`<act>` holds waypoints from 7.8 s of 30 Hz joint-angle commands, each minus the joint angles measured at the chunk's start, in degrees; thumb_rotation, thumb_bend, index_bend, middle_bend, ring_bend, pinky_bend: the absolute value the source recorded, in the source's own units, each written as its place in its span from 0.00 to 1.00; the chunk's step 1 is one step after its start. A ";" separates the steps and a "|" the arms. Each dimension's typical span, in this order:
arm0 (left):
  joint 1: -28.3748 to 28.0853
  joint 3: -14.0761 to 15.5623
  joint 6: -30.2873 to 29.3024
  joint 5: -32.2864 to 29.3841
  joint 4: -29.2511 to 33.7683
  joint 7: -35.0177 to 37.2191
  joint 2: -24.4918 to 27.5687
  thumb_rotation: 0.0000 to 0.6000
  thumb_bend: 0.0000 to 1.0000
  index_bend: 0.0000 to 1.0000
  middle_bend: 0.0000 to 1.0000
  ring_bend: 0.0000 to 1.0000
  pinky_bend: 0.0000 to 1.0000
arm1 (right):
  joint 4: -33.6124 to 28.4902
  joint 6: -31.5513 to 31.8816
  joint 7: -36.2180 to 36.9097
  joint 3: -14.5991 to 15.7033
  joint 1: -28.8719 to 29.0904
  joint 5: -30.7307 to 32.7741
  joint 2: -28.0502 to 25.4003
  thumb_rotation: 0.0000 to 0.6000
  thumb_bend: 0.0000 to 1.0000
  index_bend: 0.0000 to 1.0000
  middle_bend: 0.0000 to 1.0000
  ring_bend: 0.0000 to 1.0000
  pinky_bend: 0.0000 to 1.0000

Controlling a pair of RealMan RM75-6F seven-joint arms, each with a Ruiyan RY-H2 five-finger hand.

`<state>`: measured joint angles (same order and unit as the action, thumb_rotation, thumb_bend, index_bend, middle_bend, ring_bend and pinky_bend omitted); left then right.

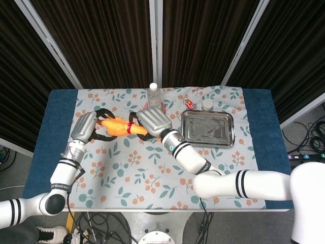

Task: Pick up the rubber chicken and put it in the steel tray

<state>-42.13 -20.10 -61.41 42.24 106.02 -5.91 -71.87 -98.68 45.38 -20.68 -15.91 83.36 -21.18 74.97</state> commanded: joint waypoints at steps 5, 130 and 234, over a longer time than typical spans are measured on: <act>0.17 -0.22 -1.65 1.24 -3.17 1.29 -2.86 0.65 0.40 0.71 0.71 0.62 0.65 | 0.26 -0.06 0.40 0.46 -0.69 -0.63 0.34 1.00 0.93 0.82 0.68 0.64 0.92; 1.61 2.22 4.44 6.81 -1.57 4.69 -0.57 0.96 0.01 0.25 0.22 0.14 0.33 | 2.47 5.95 -13.39 2.04 -1.34 -1.42 5.51 1.00 0.95 0.82 0.68 0.65 0.92; 24.44 10.18 -14.72 27.85 -9.83 9.42 3.28 1.00 0.07 0.19 0.14 0.12 0.27 | 31.21 9.31 31.21 11.28 -48.23 -53.89 -4.84 1.00 0.13 0.00 0.19 0.10 0.23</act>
<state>-18.17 -10.75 -75.92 69.61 97.10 5.06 -69.34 -59.15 46.28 15.53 -4.13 40.68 -75.57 76.37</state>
